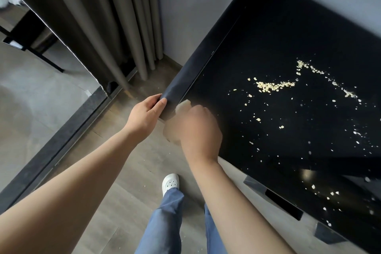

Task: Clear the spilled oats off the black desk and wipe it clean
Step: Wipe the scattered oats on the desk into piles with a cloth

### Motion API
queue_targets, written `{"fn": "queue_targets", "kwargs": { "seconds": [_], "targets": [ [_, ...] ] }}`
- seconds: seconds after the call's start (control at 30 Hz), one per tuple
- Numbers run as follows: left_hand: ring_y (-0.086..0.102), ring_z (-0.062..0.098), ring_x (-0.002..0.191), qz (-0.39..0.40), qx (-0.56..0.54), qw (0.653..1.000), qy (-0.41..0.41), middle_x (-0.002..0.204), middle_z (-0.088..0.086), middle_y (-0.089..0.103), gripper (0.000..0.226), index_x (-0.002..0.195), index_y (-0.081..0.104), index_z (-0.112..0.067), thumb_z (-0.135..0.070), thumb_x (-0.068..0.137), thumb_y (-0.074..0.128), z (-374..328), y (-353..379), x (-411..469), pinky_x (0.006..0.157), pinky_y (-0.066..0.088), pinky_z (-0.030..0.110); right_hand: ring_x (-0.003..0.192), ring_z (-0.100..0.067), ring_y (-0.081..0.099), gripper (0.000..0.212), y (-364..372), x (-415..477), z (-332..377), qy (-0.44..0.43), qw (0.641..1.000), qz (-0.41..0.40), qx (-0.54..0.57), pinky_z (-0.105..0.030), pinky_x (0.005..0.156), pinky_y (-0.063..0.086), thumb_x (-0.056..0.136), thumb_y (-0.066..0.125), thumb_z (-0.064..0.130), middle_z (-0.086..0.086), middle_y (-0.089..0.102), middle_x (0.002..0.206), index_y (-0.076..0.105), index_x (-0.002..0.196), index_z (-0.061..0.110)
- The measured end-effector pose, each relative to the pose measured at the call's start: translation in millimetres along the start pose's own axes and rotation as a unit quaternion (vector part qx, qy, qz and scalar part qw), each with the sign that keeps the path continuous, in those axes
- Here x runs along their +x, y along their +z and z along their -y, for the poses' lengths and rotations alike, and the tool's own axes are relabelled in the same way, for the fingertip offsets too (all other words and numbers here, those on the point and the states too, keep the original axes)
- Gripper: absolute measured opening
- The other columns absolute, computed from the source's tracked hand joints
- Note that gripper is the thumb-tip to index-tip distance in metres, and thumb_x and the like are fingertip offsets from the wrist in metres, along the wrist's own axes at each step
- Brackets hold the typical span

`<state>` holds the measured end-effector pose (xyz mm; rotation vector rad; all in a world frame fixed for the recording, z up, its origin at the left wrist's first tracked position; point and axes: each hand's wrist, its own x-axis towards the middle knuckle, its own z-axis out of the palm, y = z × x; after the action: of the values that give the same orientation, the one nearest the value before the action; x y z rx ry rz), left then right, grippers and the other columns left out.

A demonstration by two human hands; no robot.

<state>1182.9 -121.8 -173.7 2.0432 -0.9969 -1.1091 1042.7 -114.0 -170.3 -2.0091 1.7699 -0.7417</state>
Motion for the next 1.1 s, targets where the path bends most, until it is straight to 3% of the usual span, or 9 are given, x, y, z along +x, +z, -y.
{"fn": "queue_targets", "kwargs": {
  "seconds": [0.1, 0.27, 0.37, 0.5, 0.7, 0.77, 0.9, 1.0, 1.1],
  "targets": [
    [0.053, 0.006, 0.102, 0.009, 0.008, 1.000, 0.004, 0.108, -0.011, 0.061, 0.033, 0.127, 0.059, -0.022, -0.035, 0.098, 0.047, 0.1, -1.4, 0.3, 0.084, 0.034, 0.019, 0.068, -0.017, 0.056, 0.029, -7.0, 2.6, -15.1, 0.008, 1.000, -0.012, -0.026, -0.024, 0.053, 0.028, 0.076, 0.075, 0.036, 0.005, 0.057, 0.076, 0.052, 0.078, 0.018],
    [0.051, 0.010, 0.101, 0.025, 0.027, 0.999, 0.001, 0.109, -0.008, 0.058, 0.035, 0.129, 0.056, -0.021, -0.035, 0.100, 0.043, -4.3, -3.4, 0.1, 0.083, 0.034, 0.022, 0.069, -0.021, 0.053, 0.023, -56.6, 6.0, -56.8, 0.125, 0.990, -0.047, -0.049, -0.027, 0.053, 0.025, 0.076, 0.074, 0.026, 0.003, 0.058, 0.079, 0.052, 0.080, 0.018],
    [0.053, 0.015, 0.097, 0.026, 0.054, 0.998, 0.013, 0.105, -0.004, 0.061, 0.031, 0.122, 0.059, -0.018, -0.033, 0.100, 0.043, -8.2, -4.7, -0.1, 0.079, 0.037, 0.027, 0.066, -0.012, 0.050, 0.021, -77.2, 15.7, -57.2, 0.153, 0.986, -0.070, -0.010, -0.017, 0.055, 0.030, 0.079, 0.073, 0.025, 0.006, 0.057, 0.076, 0.053, 0.080, 0.018],
    [0.054, 0.019, 0.096, 0.014, 0.084, 0.996, 0.032, 0.104, 0.001, 0.062, 0.028, 0.117, 0.060, -0.016, -0.030, 0.099, 0.045, -15.4, -8.1, 0.6, 0.080, 0.041, 0.030, 0.069, -0.011, 0.055, 0.021, -71.8, 36.7, -28.0, 0.107, 0.990, -0.077, 0.051, -0.022, 0.060, 0.041, 0.078, 0.075, 0.029, 0.009, 0.058, 0.076, 0.056, 0.081, 0.021],
    [0.054, 0.018, 0.098, 0.009, 0.079, 0.996, 0.043, 0.103, -0.002, 0.060, 0.028, 0.119, 0.060, -0.015, -0.028, 0.099, 0.046, -19.8, -6.3, 0.4, 0.087, 0.044, 0.033, 0.073, -0.009, 0.051, 0.022, -55.2, 52.7, -7.1, 0.021, 0.981, -0.170, 0.091, -0.008, 0.063, 0.038, 0.080, 0.076, 0.019, 0.002, 0.059, 0.087, 0.060, 0.094, 0.011],
    [0.055, 0.021, 0.100, 0.009, 0.079, 0.996, 0.044, 0.106, 0.000, 0.061, 0.028, 0.118, 0.060, -0.014, -0.028, 0.099, 0.046, -18.5, -6.1, 0.3, 0.089, 0.044, 0.035, 0.077, -0.013, 0.052, 0.021, -49.8, 49.1, -9.4, -0.021, 0.986, -0.150, 0.072, -0.015, 0.068, 0.039, 0.079, 0.076, 0.019, 0.001, 0.058, 0.088, 0.061, 0.092, 0.011],
    [0.052, 0.013, 0.100, 0.008, 0.069, 0.997, 0.038, 0.108, -0.006, 0.059, 0.032, 0.125, 0.058, -0.017, -0.031, 0.099, 0.046, -15.7, -7.1, 1.0, 0.085, 0.039, 0.026, 0.075, -0.017, 0.051, 0.023, -31.8, 19.8, -20.2, -0.049, 0.999, 0.014, 0.012, -0.028, 0.065, 0.043, 0.073, 0.078, 0.037, 0.006, 0.062, 0.082, 0.064, 0.080, 0.020],
    [0.052, 0.010, 0.102, 0.013, 0.065, 0.997, 0.040, 0.108, -0.009, 0.057, 0.032, 0.126, 0.058, -0.019, -0.031, 0.099, 0.045, -15.1, -8.2, 1.1, 0.084, 0.034, 0.022, 0.078, -0.016, 0.053, 0.028, -28.8, 2.5, -23.2, -0.033, 0.999, 0.009, 0.026, -0.028, 0.062, 0.046, 0.079, 0.068, 0.048, 0.009, 0.065, 0.086, 0.069, 0.080, 0.020],
    [0.051, 0.008, 0.101, 0.014, 0.063, 0.997, 0.044, 0.108, -0.010, 0.057, 0.032, 0.127, 0.057, -0.019, -0.030, 0.100, 0.044, -15.5, -8.4, 1.4, 0.083, 0.033, 0.020, 0.088, -0.016, 0.052, 0.025, -27.9, 2.4, -21.4, -0.009, 1.000, -0.006, 0.028, -0.024, 0.067, 0.045, 0.075, 0.077, 0.042, 0.006, 0.061, 0.097, 0.070, 0.082, 0.019]
  ]
}}
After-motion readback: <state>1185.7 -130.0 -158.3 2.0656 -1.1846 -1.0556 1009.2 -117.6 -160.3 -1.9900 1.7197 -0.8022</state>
